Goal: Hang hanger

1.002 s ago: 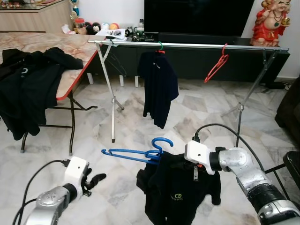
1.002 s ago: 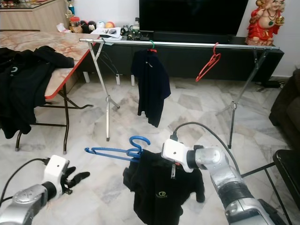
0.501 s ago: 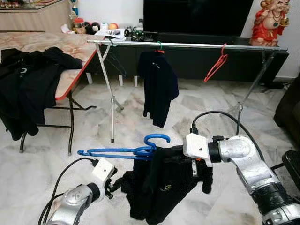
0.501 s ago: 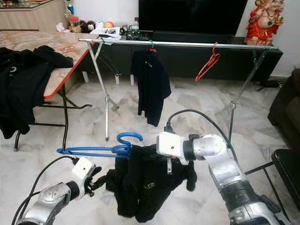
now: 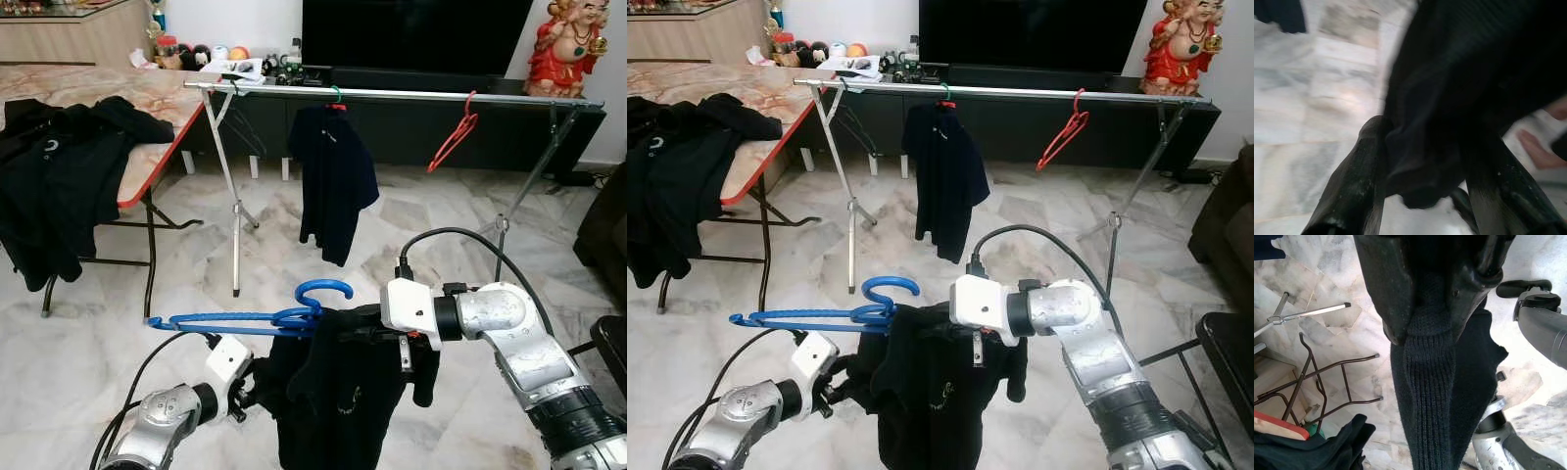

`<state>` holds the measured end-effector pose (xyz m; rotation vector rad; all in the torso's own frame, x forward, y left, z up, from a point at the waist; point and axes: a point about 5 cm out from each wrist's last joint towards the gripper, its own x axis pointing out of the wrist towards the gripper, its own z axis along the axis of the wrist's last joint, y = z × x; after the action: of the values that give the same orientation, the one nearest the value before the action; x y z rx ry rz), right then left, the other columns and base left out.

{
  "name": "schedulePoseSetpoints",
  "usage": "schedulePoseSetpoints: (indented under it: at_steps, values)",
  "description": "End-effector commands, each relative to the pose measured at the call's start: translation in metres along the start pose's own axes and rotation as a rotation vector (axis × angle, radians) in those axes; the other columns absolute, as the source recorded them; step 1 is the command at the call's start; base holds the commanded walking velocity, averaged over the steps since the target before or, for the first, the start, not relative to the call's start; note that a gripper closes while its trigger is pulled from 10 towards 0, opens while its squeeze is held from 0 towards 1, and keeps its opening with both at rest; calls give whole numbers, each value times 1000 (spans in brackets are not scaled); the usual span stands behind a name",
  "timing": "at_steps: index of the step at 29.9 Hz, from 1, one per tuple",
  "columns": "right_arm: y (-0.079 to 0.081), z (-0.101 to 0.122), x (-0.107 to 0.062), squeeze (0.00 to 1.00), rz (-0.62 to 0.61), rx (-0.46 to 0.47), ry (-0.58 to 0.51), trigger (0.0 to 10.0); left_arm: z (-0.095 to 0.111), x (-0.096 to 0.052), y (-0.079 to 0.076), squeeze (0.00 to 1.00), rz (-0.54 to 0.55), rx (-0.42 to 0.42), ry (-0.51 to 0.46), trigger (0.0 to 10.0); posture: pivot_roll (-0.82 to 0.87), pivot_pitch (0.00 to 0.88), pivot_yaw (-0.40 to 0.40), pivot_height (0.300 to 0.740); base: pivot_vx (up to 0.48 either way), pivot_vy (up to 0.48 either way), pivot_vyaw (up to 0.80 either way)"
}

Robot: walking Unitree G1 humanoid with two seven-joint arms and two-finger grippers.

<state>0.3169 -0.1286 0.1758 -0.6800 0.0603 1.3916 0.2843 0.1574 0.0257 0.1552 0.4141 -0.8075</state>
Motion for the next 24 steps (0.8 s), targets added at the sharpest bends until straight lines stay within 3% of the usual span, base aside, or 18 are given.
schedulePoseSetpoints:
  at_steps: [1,2,3,4,15,24]
  values:
    - [-2,11,-2,0,-8,-36,-31,0,-1,2,-2,0,-29,-1,17,10000,56,56,-12,740,0,0,0]
    - [-1,11,-2,0,-8,-36,-30,0,-1,3,-2,0,-29,1,13,10000,56,56,-12,740,0,0,0]
    - [-1,11,-2,0,-8,-36,-28,0,0,3,-2,0,-24,2,7,4078,56,56,-12,740,0,0,0]
    - [-1,10,-2,0,-8,-35,-26,0,0,3,-2,0,-20,0,3,0,55,56,-13,740,0,0,0]
    - [-3,11,-1,0,-19,-29,-24,0,-2,5,-6,0,-65,-4,18,0,54,56,-14,740,0,0,0]
    - [-2,5,1,0,-28,-11,-13,0,-17,3,-8,0,-71,-5,70,0,56,52,-14,740,0,0,0]
